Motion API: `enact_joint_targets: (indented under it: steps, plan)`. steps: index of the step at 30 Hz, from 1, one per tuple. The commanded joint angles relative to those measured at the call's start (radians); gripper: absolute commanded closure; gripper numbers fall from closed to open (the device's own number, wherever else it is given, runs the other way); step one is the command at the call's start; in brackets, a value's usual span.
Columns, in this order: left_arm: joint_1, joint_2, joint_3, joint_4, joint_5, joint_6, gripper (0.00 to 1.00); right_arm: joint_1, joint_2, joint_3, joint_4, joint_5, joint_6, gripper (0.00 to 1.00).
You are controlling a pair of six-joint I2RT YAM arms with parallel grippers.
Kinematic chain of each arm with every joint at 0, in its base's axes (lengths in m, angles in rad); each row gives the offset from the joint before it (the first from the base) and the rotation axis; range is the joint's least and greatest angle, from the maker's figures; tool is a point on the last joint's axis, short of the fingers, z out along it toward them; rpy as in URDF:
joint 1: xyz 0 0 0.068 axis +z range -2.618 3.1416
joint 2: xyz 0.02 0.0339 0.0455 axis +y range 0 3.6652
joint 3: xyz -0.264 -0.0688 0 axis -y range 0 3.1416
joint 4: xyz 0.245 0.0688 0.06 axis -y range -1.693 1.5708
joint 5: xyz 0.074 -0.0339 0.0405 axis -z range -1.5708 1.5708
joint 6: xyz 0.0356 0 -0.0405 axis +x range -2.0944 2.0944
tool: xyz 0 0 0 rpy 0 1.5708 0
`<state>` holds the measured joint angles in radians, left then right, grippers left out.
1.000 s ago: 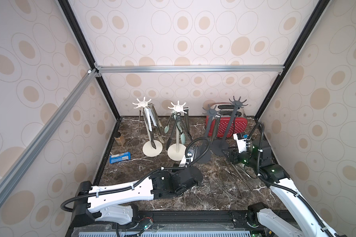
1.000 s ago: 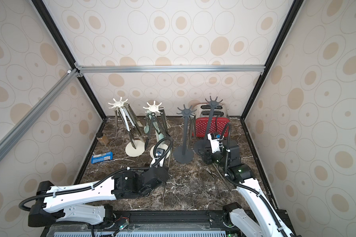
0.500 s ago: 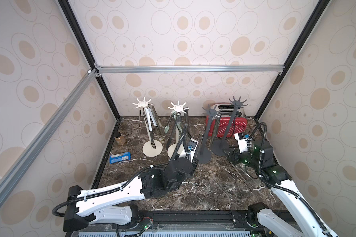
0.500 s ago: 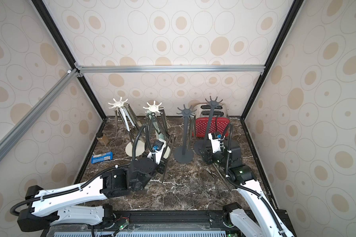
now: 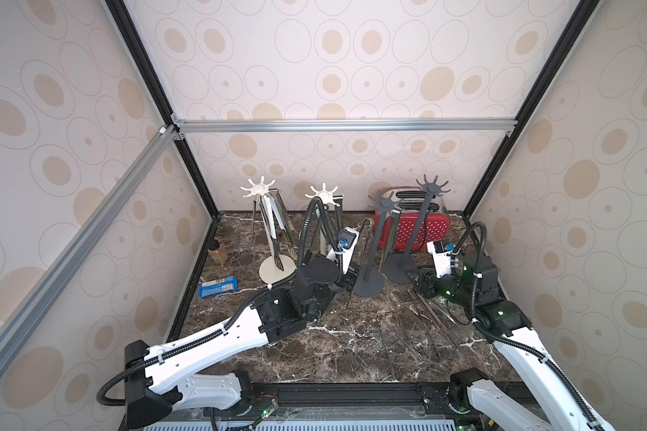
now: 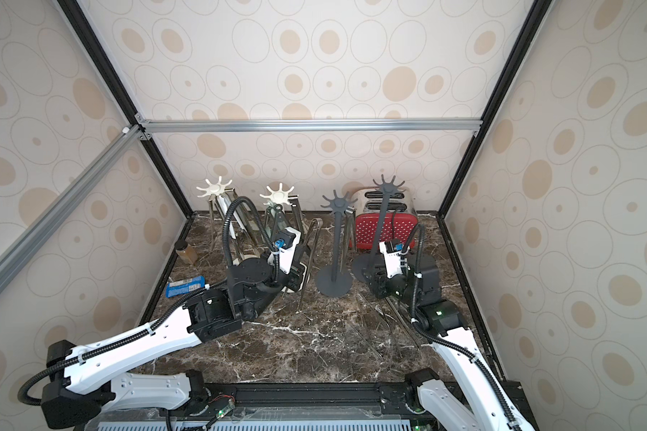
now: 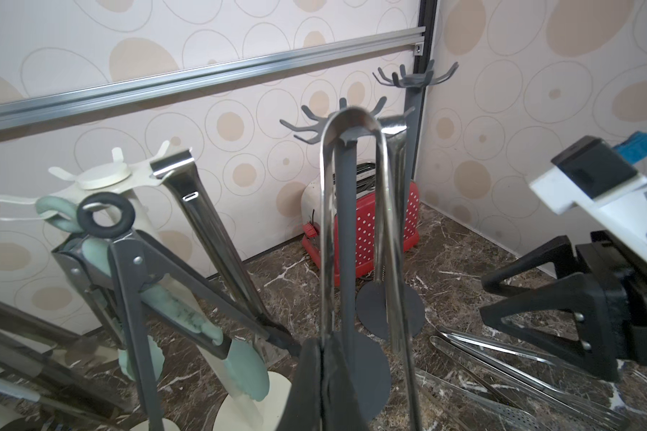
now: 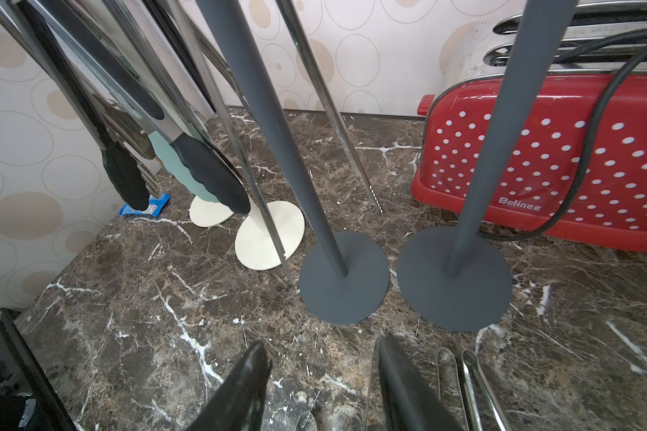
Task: Hang food tongs on kitchen utensil racks
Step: Hang the food tongs on the rack.
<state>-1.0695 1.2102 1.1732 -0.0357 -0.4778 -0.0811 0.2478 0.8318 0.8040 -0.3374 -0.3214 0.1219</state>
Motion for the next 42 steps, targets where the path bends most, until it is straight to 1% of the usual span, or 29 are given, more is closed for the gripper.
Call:
enact_joint_targets:
  steps: [1,5,15,28,37,42]
  plan:
    - [0.029,0.015,0.066,0.071,0.073,0.03,1.0,0.003,-0.022,0.029,-0.023,0.001,-0.032,0.5]
    - [0.078,0.036,0.077,0.092,0.126,0.012,1.0,0.003,-0.019,0.027,-0.027,-0.001,-0.041,0.5]
    - [0.122,0.099,0.107,0.122,0.195,-0.005,1.0,0.003,-0.017,0.028,-0.031,0.001,-0.053,0.5]
    - [0.158,0.127,0.103,0.144,0.225,-0.025,1.0,0.004,-0.026,0.028,-0.042,0.001,-0.056,0.5]
    - [0.16,0.164,0.104,0.152,0.248,-0.038,1.0,0.004,-0.03,0.027,-0.043,0.001,-0.058,0.5]
    - [0.16,0.175,0.091,0.158,0.243,-0.046,1.0,0.004,-0.031,0.026,-0.043,0.0,-0.059,0.5]
